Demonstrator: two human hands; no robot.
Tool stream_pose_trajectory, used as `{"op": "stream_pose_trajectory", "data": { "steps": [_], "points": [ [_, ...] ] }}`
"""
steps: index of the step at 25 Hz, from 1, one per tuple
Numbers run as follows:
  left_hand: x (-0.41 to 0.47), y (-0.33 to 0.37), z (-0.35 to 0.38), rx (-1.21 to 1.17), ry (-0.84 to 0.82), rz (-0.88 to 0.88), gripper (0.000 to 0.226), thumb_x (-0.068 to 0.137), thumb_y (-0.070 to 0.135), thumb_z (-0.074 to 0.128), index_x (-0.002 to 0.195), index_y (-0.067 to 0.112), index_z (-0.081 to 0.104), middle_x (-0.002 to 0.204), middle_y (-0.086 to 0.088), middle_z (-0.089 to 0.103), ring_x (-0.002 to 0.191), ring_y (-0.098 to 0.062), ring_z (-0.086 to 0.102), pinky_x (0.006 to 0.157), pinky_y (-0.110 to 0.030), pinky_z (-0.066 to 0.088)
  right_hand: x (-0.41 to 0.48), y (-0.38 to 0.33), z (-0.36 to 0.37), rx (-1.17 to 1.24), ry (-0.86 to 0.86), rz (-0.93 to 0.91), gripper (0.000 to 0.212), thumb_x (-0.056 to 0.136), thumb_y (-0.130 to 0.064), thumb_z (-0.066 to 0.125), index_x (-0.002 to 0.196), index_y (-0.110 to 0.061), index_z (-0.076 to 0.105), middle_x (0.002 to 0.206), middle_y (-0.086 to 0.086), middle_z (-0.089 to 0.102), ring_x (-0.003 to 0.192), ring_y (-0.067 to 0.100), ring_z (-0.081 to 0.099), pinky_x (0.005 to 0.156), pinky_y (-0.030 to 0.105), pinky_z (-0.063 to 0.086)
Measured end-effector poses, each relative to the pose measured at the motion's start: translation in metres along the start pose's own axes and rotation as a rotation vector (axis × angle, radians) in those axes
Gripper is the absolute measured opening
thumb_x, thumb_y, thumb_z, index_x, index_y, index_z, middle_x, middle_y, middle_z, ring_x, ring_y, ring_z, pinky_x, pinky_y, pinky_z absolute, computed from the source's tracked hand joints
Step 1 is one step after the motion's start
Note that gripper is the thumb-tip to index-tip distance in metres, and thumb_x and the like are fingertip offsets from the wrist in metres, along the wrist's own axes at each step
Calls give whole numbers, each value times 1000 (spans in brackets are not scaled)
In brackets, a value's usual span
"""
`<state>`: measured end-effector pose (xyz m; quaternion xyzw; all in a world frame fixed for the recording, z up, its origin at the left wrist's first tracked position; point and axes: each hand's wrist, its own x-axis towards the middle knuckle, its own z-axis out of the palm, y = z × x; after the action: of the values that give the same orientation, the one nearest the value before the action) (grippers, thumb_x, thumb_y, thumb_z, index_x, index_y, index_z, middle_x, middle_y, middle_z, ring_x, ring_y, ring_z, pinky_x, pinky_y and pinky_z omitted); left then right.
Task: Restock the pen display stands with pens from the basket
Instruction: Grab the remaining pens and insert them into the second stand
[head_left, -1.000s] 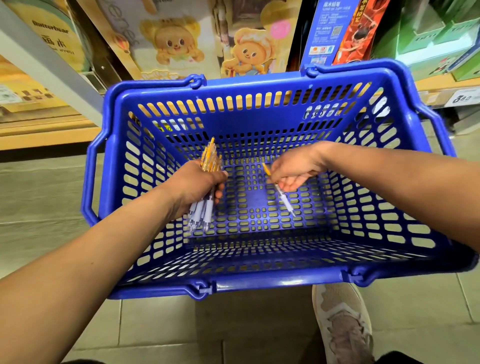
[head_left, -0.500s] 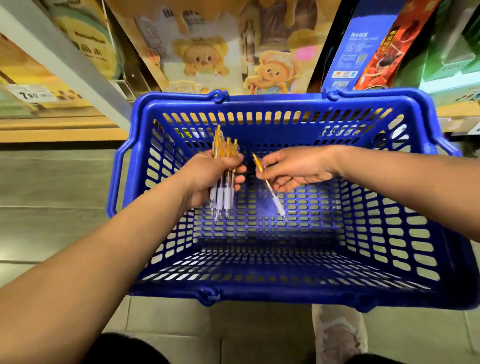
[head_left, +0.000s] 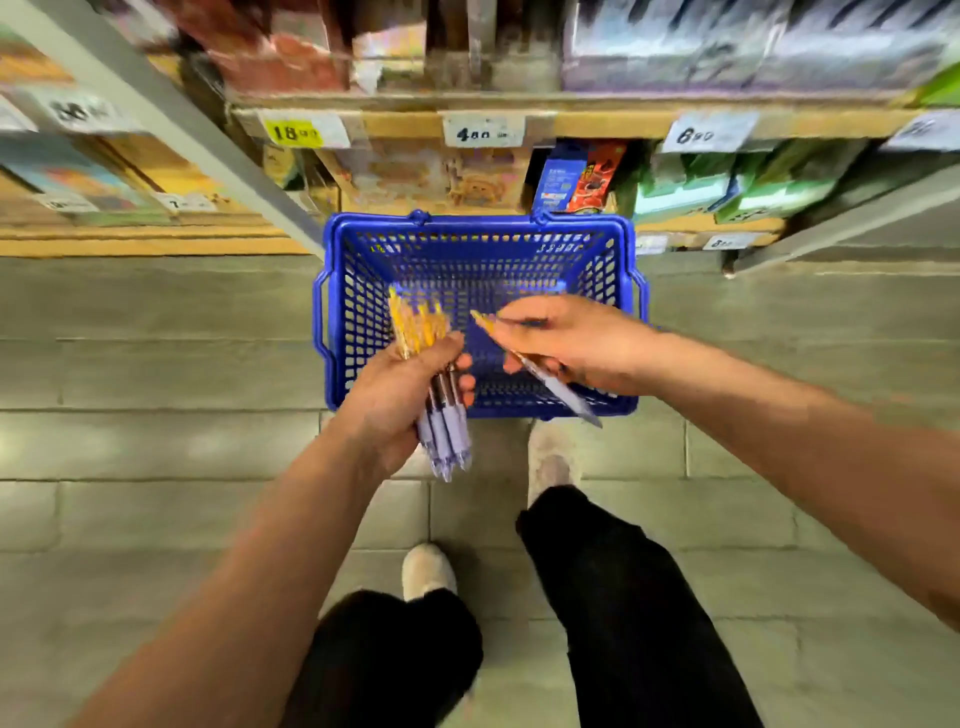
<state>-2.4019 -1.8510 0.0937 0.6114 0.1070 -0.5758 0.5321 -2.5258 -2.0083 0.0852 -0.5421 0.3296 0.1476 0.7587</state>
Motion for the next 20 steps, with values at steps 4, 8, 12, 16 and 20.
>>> {"op": "stream_pose_trajectory", "data": {
  "steps": [4, 8, 12, 16, 20],
  "points": [
    [-143, 70, 21, -10, -15, 52, 10, 99, 12, 62, 107, 8, 58, 73, -3, 66, 54, -13, 62, 56, -27, 57, -126, -84, 58, 212, 205, -1, 30, 88, -50, 65, 96, -21, 70, 75, 1, 73, 42, 0, 37, 42, 12, 30],
    [-283, 122, 32, 5, -82, 75, 3, 100, 12, 59, 99, 9, 59, 75, -4, 64, 56, -14, 62, 58, -27, 58, -242, -151, 128, 382, 362, -52, 27, 98, -43, 58, 98, -21, 75, 75, -5, 74, 41, -1, 48, 39, 10, 34],
    [-388, 143, 41, 41, -97, 116, 11, 99, 13, 62, 108, 7, 59, 74, -4, 67, 59, -16, 63, 60, -29, 58, -334, -196, 177, 552, 312, -164, 18, 97, -31, 65, 91, -23, 80, 87, -1, 75, 49, 1, 44, 51, 14, 46],
    [-444, 157, 53, 83, -174, 200, 11, 98, 17, 65, 106, 9, 62, 82, -6, 70, 68, -18, 65, 67, -32, 59, -388, -220, 192, 564, 300, -301, 14, 96, -24, 67, 95, -18, 79, 87, 4, 75, 56, 3, 53, 53, 17, 49],
    [-458, 181, 82, 138, -191, 232, 12, 98, 18, 66, 103, 7, 66, 84, -6, 73, 68, -17, 66, 66, -30, 59, -410, -241, 179, 493, 291, -310, 12, 88, -27, 72, 95, -21, 79, 96, 7, 75, 70, 7, 63, 65, 19, 55]
  ]
}}
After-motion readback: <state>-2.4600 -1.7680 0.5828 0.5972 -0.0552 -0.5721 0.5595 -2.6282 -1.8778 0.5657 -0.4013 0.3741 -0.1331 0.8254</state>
